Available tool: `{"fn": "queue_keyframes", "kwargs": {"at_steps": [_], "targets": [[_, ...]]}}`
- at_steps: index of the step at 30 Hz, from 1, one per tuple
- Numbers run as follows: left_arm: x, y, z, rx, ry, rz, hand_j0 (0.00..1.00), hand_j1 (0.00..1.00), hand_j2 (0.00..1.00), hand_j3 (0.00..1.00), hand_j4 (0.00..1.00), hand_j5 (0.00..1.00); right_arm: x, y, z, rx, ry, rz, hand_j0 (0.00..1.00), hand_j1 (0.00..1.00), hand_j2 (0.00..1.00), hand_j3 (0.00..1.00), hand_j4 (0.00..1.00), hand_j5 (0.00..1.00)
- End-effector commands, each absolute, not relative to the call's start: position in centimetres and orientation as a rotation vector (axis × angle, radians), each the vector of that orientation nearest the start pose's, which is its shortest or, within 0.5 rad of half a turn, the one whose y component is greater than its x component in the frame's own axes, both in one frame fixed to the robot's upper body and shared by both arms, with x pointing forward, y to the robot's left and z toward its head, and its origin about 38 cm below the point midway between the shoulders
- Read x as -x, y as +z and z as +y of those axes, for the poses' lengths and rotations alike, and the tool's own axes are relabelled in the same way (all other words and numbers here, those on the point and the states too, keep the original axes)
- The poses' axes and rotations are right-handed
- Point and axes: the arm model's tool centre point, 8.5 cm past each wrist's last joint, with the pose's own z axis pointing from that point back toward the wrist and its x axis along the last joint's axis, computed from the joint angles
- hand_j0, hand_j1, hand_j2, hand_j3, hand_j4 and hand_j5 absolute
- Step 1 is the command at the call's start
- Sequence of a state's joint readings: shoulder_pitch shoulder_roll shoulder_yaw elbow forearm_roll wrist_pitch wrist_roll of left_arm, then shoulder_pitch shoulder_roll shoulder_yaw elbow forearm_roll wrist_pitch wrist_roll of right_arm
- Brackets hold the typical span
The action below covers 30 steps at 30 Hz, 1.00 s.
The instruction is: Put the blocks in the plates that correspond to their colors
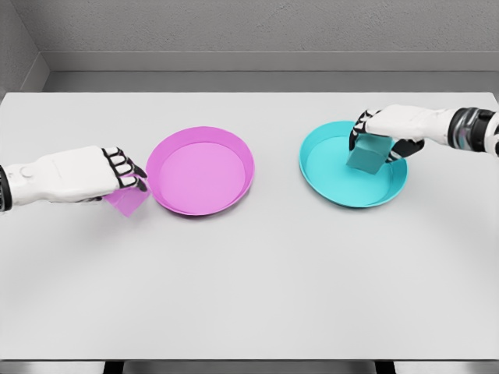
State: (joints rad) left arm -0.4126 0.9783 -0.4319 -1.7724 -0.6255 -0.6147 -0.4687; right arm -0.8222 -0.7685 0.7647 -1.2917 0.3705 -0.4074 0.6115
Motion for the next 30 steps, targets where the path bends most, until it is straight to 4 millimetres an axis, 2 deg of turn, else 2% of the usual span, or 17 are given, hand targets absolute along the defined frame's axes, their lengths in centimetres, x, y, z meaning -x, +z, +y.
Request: {"fn": "queue_keyframes", "kwargs": {"at_steps": [1,2,3,8,12,17,18,19,20,22,25,30], "targets": [[-37.3,23.4,30.0,0.786,2.927,1.741,0.53,0.53,0.53,0.53,0.53,0.53,-48.2,21.3,-30.8,0.442,1.973,-1.159,0.62,0.62,0.62,0.62,0.62,0.62],[-37.5,23.6,29.8,0.792,2.918,1.745,0.53,0.53,0.53,0.53,0.53,0.53,-48.3,21.2,-30.9,0.442,1.971,-1.157,0.70,0.70,0.70,0.70,0.70,0.70],[-37.8,23.9,29.1,0.793,2.887,1.769,0.53,0.53,0.53,0.53,0.53,0.53,-48.3,21.2,-31.1,0.448,1.956,-1.149,1.00,1.00,1.00,1.00,1.00,1.00],[-39.1,24.5,26.2,0.807,2.785,1.845,0.53,0.53,0.53,0.53,0.53,0.53,-48.4,21.4,-30.9,0.452,1.950,-1.150,1.00,1.00,1.00,1.00,1.00,1.00],[-40.3,24.0,23.4,0.761,2.748,1.857,0.53,0.53,0.53,0.53,0.53,0.53,-48.9,23.5,-30.9,0.495,1.944,-1.189,1.00,1.00,1.00,1.00,1.00,1.00],[-42.1,22.1,21.8,0.713,2.800,1.842,0.54,0.54,0.54,0.54,0.54,0.54,-48.3,28.1,-30.8,0.575,1.927,-1.324,1.00,1.00,1.00,1.00,1.00,1.00],[-42.3,22.0,22.0,0.719,2.809,1.837,0.57,0.57,0.57,0.57,0.57,0.57,-47.6,29.4,-31.6,0.588,1.920,-1.357,1.00,1.00,1.00,1.00,1.00,1.00],[-42.3,21.9,22.0,0.721,2.812,1.833,0.64,0.64,0.64,0.64,0.64,0.64,-46.9,29.7,-32.1,0.564,1.947,-1.390,1.00,1.00,1.00,1.00,1.00,1.00],[-42.3,21.9,22.0,0.723,2.813,1.831,0.80,0.80,0.80,0.80,0.80,0.80,-46.1,29.5,-33.3,0.533,1.944,-1.418,1.00,1.00,1.00,1.00,1.00,1.00],[-42.3,21.9,21.8,0.722,2.808,1.834,1.00,1.00,1.00,1.00,1.00,1.00,-44.3,28.5,-35.4,0.507,1.974,-1.447,1.00,1.00,1.00,1.00,1.00,1.00],[-42.3,21.9,21.4,0.708,2.797,1.853,1.00,1.00,1.00,1.00,1.00,1.00,-42.8,27.5,-38.3,0.500,1.911,-1.422,1.00,1.00,1.00,1.00,1.00,1.00],[-42.3,22.1,21.5,0.701,2.787,1.877,1.00,1.00,1.00,1.00,1.00,1.00,-42.5,26.7,-38.5,0.481,1.908,-1.408,1.00,1.00,1.00,1.00,1.00,1.00]]}}
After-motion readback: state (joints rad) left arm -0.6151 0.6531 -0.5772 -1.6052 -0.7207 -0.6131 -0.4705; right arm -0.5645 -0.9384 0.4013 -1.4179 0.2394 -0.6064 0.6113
